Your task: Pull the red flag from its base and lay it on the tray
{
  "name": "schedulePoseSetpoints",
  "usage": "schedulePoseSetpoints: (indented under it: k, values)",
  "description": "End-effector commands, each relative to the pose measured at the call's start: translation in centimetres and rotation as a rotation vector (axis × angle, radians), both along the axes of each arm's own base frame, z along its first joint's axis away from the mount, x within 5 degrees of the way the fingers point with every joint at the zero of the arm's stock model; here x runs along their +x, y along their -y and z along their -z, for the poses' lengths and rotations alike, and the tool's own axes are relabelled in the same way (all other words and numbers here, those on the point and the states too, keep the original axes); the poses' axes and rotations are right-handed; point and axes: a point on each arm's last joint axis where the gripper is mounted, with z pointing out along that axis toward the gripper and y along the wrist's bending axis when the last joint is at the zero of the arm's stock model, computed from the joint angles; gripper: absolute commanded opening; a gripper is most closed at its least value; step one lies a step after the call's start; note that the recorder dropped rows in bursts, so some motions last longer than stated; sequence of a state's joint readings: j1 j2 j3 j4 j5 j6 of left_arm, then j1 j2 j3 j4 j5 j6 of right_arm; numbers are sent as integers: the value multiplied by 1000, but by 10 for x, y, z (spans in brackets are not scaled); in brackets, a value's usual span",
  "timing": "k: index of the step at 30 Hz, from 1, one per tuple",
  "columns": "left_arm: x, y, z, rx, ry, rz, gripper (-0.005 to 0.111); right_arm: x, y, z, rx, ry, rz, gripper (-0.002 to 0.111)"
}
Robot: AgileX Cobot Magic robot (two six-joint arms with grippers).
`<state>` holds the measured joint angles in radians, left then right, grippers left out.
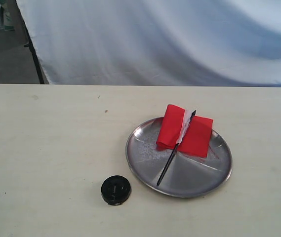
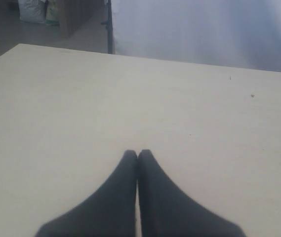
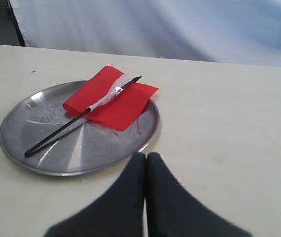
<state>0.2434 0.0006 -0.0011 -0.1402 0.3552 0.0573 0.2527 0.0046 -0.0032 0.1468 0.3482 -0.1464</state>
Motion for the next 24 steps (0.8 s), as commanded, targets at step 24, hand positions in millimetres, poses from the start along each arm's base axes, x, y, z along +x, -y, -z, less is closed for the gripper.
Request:
schedulePoseSetpoints:
  k: [24]
  values:
    - [0, 0, 0, 4, 1, -3, 0, 1, 2, 1, 2, 0, 47, 0]
